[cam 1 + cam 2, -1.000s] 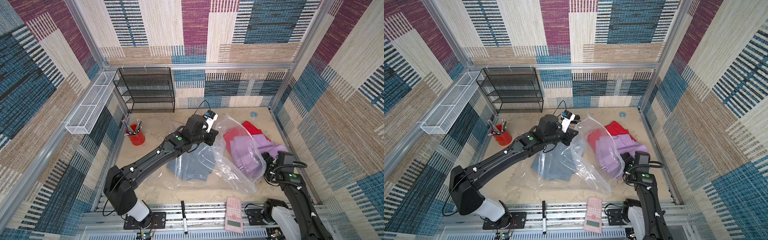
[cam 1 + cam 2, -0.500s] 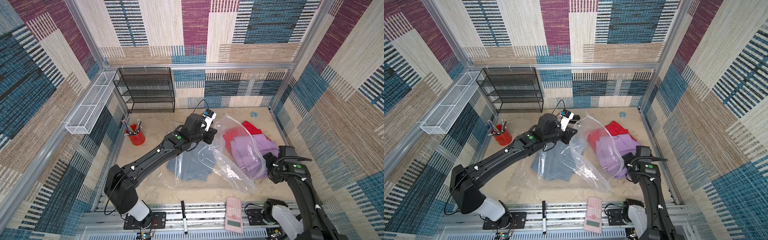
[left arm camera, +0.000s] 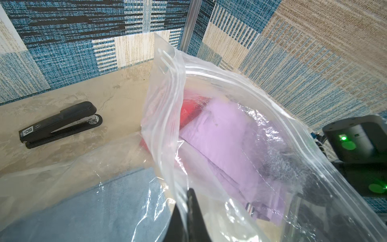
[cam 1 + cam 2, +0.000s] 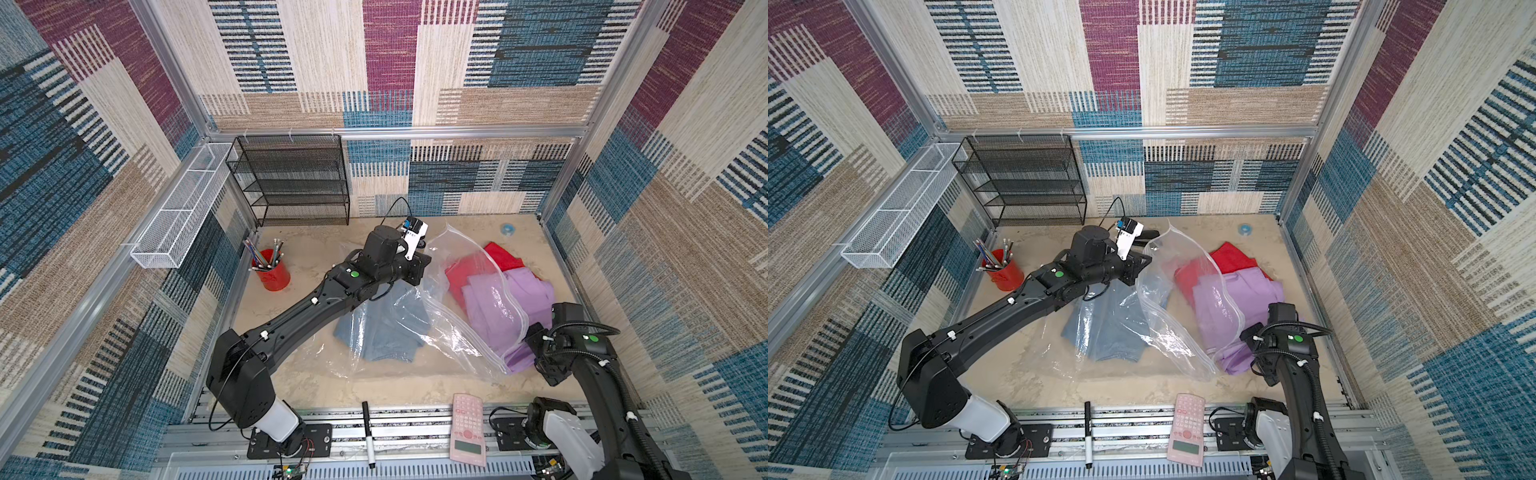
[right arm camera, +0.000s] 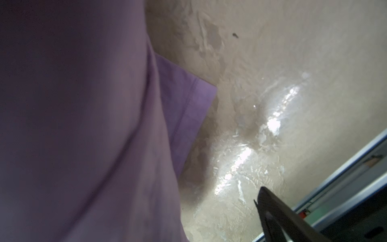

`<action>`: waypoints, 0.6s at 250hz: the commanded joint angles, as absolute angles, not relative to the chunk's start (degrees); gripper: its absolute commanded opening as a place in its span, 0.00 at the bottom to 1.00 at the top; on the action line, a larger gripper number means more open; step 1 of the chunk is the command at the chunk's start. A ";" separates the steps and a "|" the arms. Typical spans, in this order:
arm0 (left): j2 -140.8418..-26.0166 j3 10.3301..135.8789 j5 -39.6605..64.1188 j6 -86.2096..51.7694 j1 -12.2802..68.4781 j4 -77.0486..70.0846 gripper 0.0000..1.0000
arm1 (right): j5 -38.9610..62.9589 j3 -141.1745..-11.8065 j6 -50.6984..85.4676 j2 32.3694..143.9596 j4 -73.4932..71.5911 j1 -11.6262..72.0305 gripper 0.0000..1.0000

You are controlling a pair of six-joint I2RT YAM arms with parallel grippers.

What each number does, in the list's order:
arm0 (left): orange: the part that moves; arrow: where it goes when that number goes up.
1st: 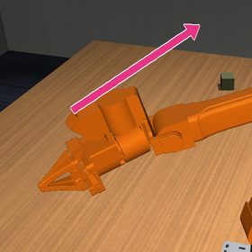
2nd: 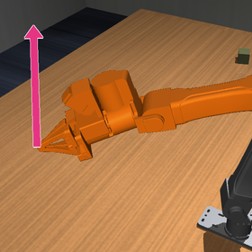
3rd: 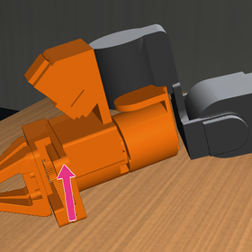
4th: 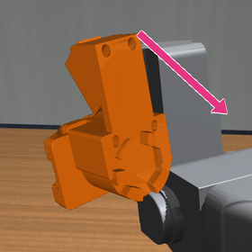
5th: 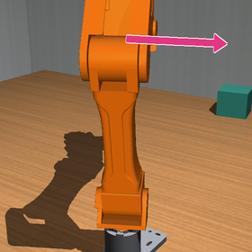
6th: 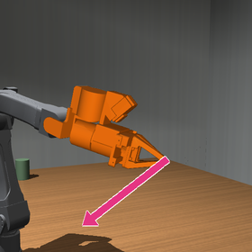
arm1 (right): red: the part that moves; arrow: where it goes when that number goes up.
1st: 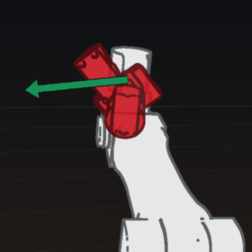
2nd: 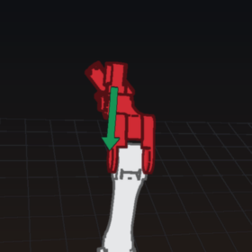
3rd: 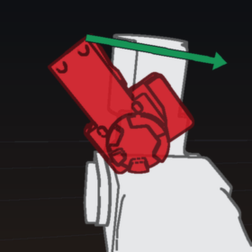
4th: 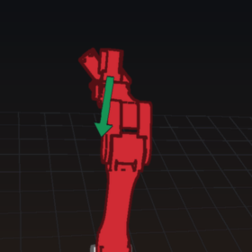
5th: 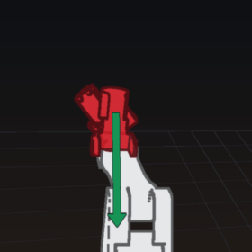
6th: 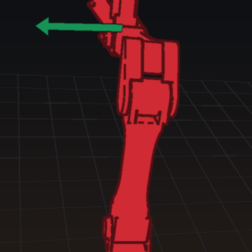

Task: Take the trousers out of the vacuum bag
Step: Place the trousers at the center of the board.

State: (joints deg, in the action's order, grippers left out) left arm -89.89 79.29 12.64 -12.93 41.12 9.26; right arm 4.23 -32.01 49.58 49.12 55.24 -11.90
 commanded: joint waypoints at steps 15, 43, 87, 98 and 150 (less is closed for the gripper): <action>-89.26 78.55 13.54 -14.24 40.87 5.82 0.00 | 8.06 -29.97 48.26 50.45 48.68 -11.89 0.99; -89.13 78.40 13.76 -14.42 40.87 5.76 0.00 | 4.84 -34.07 44.52 50.04 48.42 -11.87 0.99; -89.30 78.55 14.39 -14.61 40.87 5.64 0.00 | 2.40 -34.64 40.36 40.32 40.31 -11.93 0.99; -89.47 78.62 14.50 -14.59 40.87 5.65 0.00 | 4.08 -33.10 40.58 39.32 38.50 -11.91 1.00; -90.13 79.50 14.59 -14.41 40.78 6.59 0.00 | 6.76 -31.04 41.94 37.88 33.65 -11.89 1.00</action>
